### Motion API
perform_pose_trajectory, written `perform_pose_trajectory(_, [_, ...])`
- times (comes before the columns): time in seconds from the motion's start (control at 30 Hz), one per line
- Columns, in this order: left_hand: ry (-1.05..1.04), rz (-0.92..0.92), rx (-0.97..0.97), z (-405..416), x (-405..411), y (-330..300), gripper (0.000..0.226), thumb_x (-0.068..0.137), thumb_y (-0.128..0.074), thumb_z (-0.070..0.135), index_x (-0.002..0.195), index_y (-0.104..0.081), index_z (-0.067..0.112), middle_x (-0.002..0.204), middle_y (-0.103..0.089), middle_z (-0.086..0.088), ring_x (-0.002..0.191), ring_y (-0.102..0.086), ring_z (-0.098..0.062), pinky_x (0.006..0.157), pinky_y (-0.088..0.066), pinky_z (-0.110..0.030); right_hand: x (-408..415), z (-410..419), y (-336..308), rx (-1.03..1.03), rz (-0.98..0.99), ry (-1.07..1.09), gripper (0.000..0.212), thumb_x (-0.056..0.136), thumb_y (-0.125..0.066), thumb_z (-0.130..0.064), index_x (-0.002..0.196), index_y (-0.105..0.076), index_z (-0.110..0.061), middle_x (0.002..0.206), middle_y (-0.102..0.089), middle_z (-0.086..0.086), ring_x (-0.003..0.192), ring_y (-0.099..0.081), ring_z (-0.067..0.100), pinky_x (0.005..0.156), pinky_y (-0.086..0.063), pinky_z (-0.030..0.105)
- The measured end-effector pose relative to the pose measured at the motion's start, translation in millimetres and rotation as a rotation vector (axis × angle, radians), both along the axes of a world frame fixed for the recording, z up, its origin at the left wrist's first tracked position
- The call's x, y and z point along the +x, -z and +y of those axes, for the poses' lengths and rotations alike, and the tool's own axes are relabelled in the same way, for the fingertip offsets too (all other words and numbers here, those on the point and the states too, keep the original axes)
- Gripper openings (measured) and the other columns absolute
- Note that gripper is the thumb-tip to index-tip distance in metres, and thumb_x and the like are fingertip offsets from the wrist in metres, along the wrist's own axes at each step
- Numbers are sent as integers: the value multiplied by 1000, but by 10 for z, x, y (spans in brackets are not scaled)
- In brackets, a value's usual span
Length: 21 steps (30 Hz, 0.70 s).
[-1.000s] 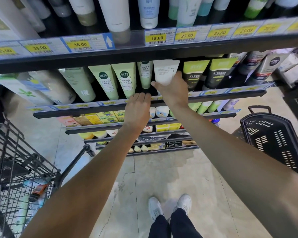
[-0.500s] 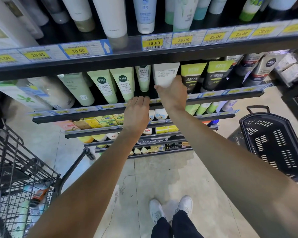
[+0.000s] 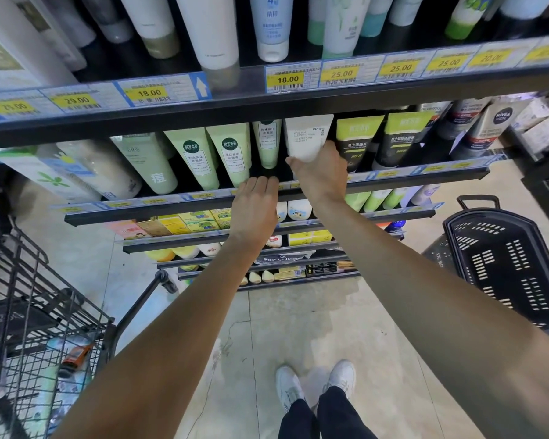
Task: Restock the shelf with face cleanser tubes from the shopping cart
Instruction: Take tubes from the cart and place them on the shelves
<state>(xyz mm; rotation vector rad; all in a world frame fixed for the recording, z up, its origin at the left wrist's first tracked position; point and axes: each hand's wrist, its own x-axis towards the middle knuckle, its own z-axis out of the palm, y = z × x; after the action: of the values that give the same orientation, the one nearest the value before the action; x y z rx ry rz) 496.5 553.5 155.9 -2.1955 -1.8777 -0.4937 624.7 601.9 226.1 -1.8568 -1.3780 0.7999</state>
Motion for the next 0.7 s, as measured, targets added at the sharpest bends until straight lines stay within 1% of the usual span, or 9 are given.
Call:
perform_pose_trajectory(0.17, [15,-2,-24,-9,-13,-7,30,71,-69,-8,95,-63,8,80,-59,-7,77,-56,-27,75,-45,-35,1,-33,-4,-7,-23,-24,49,84,-83,-39,115,-58,-11,117,-69,5,107,-66,25,73,-47,30])
perform_pose_trajectory(0.2, [18,-1,-35,-14,-17,-16,31,71,-70,-7,98,-64,7,81,-59,-7,77,-56,-27,75,-46,-35,5,-44,-9,-9,-33,-30,48,85,-82,-38,115,-58,-10,117,-69,5,107,-65,25,73,-46,30])
perform_pose_trajectory(0.27, [17,-1,-66,-23,-20,-43,39,69,-71,-6,106,-65,5,83,-61,-8,80,-58,-27,78,-47,-36,18,-66,-9,-10,-51,-36,46,85,-82,-36,115,-58,-10,117,-70,6,108,-66,27,76,-50,32])
perform_pose_trajectory(0.33, [20,-4,-104,-40,-23,-73,50,71,-71,-4,119,-64,2,90,-63,-10,87,-60,-29,86,-49,-38,34,-106,-21,-15,-57,-43,44,85,-81,-34,115,-58,-10,115,-71,7,106,-67,29,79,-54,35])
perform_pose_trajectory(0.43, [38,-16,-181,-69,-22,-159,59,77,-67,-2,135,-56,-2,104,-65,-14,102,-60,-32,100,-48,-41,64,-173,-68,-17,-54,-42,41,86,-81,-29,114,-57,-10,115,-71,8,106,-68,30,81,-55,38])
perform_pose_trajectory(0.5, [40,-29,-216,-102,-27,-204,61,80,-66,-1,139,-52,-3,113,-63,-16,111,-58,-33,106,-46,-42,85,-218,-94,-32,-65,-45,40,87,-79,-27,114,-56,-10,115,-71,10,106,-68,31,80,-55,37])
perform_pose_trajectory(0.57, [38,-34,-237,-173,-32,-244,62,80,-67,-1,139,-52,-5,119,-63,-19,118,-56,-35,111,-44,-44,118,-293,-148,-45,-75,-55,37,90,-76,-26,115,-55,-10,114,-71,10,104,-69,32,75,-52,35])
perform_pose_trajectory(0.63, [39,-55,-247,-289,-30,-298,63,79,-70,-1,139,-52,-6,127,-61,-22,126,-54,-38,114,-42,-46,154,-433,-213,-40,-113,-103,37,94,-71,-25,124,-55,-10,117,-71,11,105,-68,33,73,-47,31])
perform_pose_trajectory(0.7, [41,-91,-253,-439,-34,-384,62,81,-70,1,139,-51,-6,131,-60,-22,128,-53,-38,114,-42,-46,191,-644,-308,-47,-180,-181,45,99,-66,-26,138,-52,-7,128,-67,13,114,-66,33,79,-47,31])
